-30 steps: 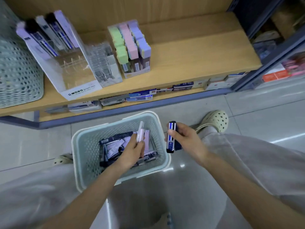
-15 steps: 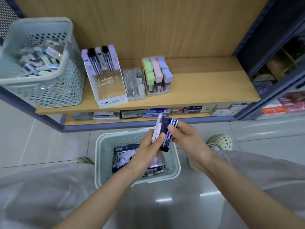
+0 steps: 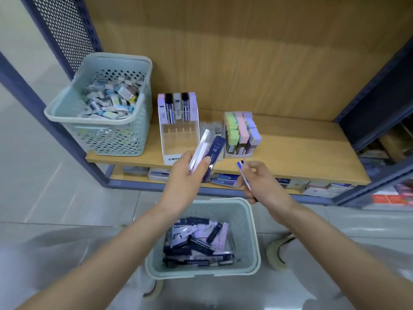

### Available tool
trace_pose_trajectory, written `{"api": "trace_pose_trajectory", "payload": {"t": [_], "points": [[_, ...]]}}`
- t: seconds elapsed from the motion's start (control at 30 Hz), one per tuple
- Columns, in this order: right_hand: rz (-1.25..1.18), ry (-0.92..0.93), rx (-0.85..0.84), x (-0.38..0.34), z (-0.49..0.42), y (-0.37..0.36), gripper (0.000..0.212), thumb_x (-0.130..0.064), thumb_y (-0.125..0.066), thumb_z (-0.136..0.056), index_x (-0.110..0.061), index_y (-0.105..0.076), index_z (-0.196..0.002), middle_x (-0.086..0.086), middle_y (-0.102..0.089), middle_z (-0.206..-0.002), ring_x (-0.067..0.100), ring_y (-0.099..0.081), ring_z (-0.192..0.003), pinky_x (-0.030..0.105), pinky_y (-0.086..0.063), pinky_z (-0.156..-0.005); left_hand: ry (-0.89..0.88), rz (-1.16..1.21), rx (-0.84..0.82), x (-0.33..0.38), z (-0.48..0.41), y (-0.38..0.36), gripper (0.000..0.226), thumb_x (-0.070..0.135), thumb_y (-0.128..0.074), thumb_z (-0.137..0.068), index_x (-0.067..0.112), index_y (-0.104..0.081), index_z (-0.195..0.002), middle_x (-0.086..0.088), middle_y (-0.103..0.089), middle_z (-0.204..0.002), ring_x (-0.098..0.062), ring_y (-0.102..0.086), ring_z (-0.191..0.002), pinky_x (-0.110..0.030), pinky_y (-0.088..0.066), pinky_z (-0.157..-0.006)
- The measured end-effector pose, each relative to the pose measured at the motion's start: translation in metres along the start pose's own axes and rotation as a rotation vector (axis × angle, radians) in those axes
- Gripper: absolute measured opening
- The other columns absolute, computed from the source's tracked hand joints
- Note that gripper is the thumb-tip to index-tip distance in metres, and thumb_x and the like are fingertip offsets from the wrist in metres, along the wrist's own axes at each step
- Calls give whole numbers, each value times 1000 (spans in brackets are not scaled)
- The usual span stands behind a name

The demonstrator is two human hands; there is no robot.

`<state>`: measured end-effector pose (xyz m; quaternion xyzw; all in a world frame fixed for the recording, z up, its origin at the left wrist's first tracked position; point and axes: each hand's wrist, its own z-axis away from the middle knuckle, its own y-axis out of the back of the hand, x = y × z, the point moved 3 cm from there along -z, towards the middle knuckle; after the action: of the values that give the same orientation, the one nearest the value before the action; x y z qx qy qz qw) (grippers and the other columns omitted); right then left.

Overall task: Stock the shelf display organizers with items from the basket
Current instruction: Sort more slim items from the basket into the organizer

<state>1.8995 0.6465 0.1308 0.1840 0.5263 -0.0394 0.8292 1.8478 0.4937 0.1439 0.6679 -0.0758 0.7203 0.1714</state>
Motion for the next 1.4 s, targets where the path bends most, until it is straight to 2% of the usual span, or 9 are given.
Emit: {"api": "trace_pose_trajectory", "payload": {"t": [0.1, 0.2, 0.33, 0.53, 0.7, 0.83, 0.93, 1.13, 1.4], "points": [[144, -105, -105, -7, -22, -11, 10, -8, -40, -98, -12, -33, -104, 5, -48, -75, 13, -40, -53, 20, -38, -41, -20, 4, 59, 17, -20, 26, 14, 25, -45, -98, 29, -53, -87, 10, -58, -71, 10, -53, -55, -13, -42, -59], [260, 42, -154, -29, -45, -21, 11, -7, -53, -94, -12, -49, -103, 3, -52, -80, 10, -48, -55, 15, -45, -43, -36, -5, 135, 28, -43, 50, 14, 25, -45, -98, 28, -52, -86, 7, -58, -76, 8, -54, -56, -10, -39, -52], [330, 255, -1, -61, -92, -27, 17, -13, -66, -86, -17, -54, -96, -4, -54, -85, 8, -51, -60, 8, -38, -44, -26, -47, 197, 32, -66, 75, 14, 28, -46, -98, 29, -51, -84, -2, -60, -83, -13, -55, -74, -27, -40, -64], [523, 483, 123, -100, -158, -53, 17, -4, -46, -94, -6, -48, -111, 6, -43, -107, 19, -46, -87, 24, -38, -79, -37, -91, 261, 31, -91, 93, 11, 27, -46, -98, 21, -53, -92, 7, -52, -68, 4, -44, -43, -10, -30, -40], [693, 588, 200, -122, -201, -63, 16, -4, -54, -88, -4, -58, -103, 15, -62, -102, 25, -55, -85, 25, -38, -72, -34, -109, 279, 33, -105, 97, 12, 28, -47, -97, 18, -53, -100, 2, -54, -78, -6, -47, -62, -7, -32, -42], [879, 570, 112, -123, -220, -74, 21, -4, -44, -95, -7, -53, -114, 15, -49, -120, 34, -57, -95, 39, -46, -80, -32, -123, 262, 36, -110, 97, 12, 28, -48, -96, 18, -53, -95, 1, -54, -76, 0, -51, -56, -9, -32, -45], [1056, 571, 0, -118, -226, -83, 38, 9, -39, -91, -5, -47, -125, 14, -39, -130, 33, -56, -101, 30, -40, -75, -24, -93, 258, 38, -114, 100, 11, 29, -48, -96, 20, -54, -95, 0, -59, -80, 1, -52, -54, -9, -32, -43], [855, 607, 30, -119, -234, -87, 19, -4, -51, -93, -5, -50, -112, 13, -54, -112, 30, -57, -94, 44, -50, -79, -7, -73, 293, 35, -116, 109, 7, 29, -48, -96, 23, -51, -96, 3, -60, -79, 2, -49, -53, -5, -35, -43], [953, 676, -18, -124, -238, -91, 30, 6, -43, -94, -7, -65, -111, 14, -53, -112, 11, -49, -88, 26, -42, -75, 6, -41, 275, 36, -116, 115, 15, 31, -47, -97, 33, -47, -82, 7, -62, -77, 8, -48, -50, -5, -35, -44]]}}
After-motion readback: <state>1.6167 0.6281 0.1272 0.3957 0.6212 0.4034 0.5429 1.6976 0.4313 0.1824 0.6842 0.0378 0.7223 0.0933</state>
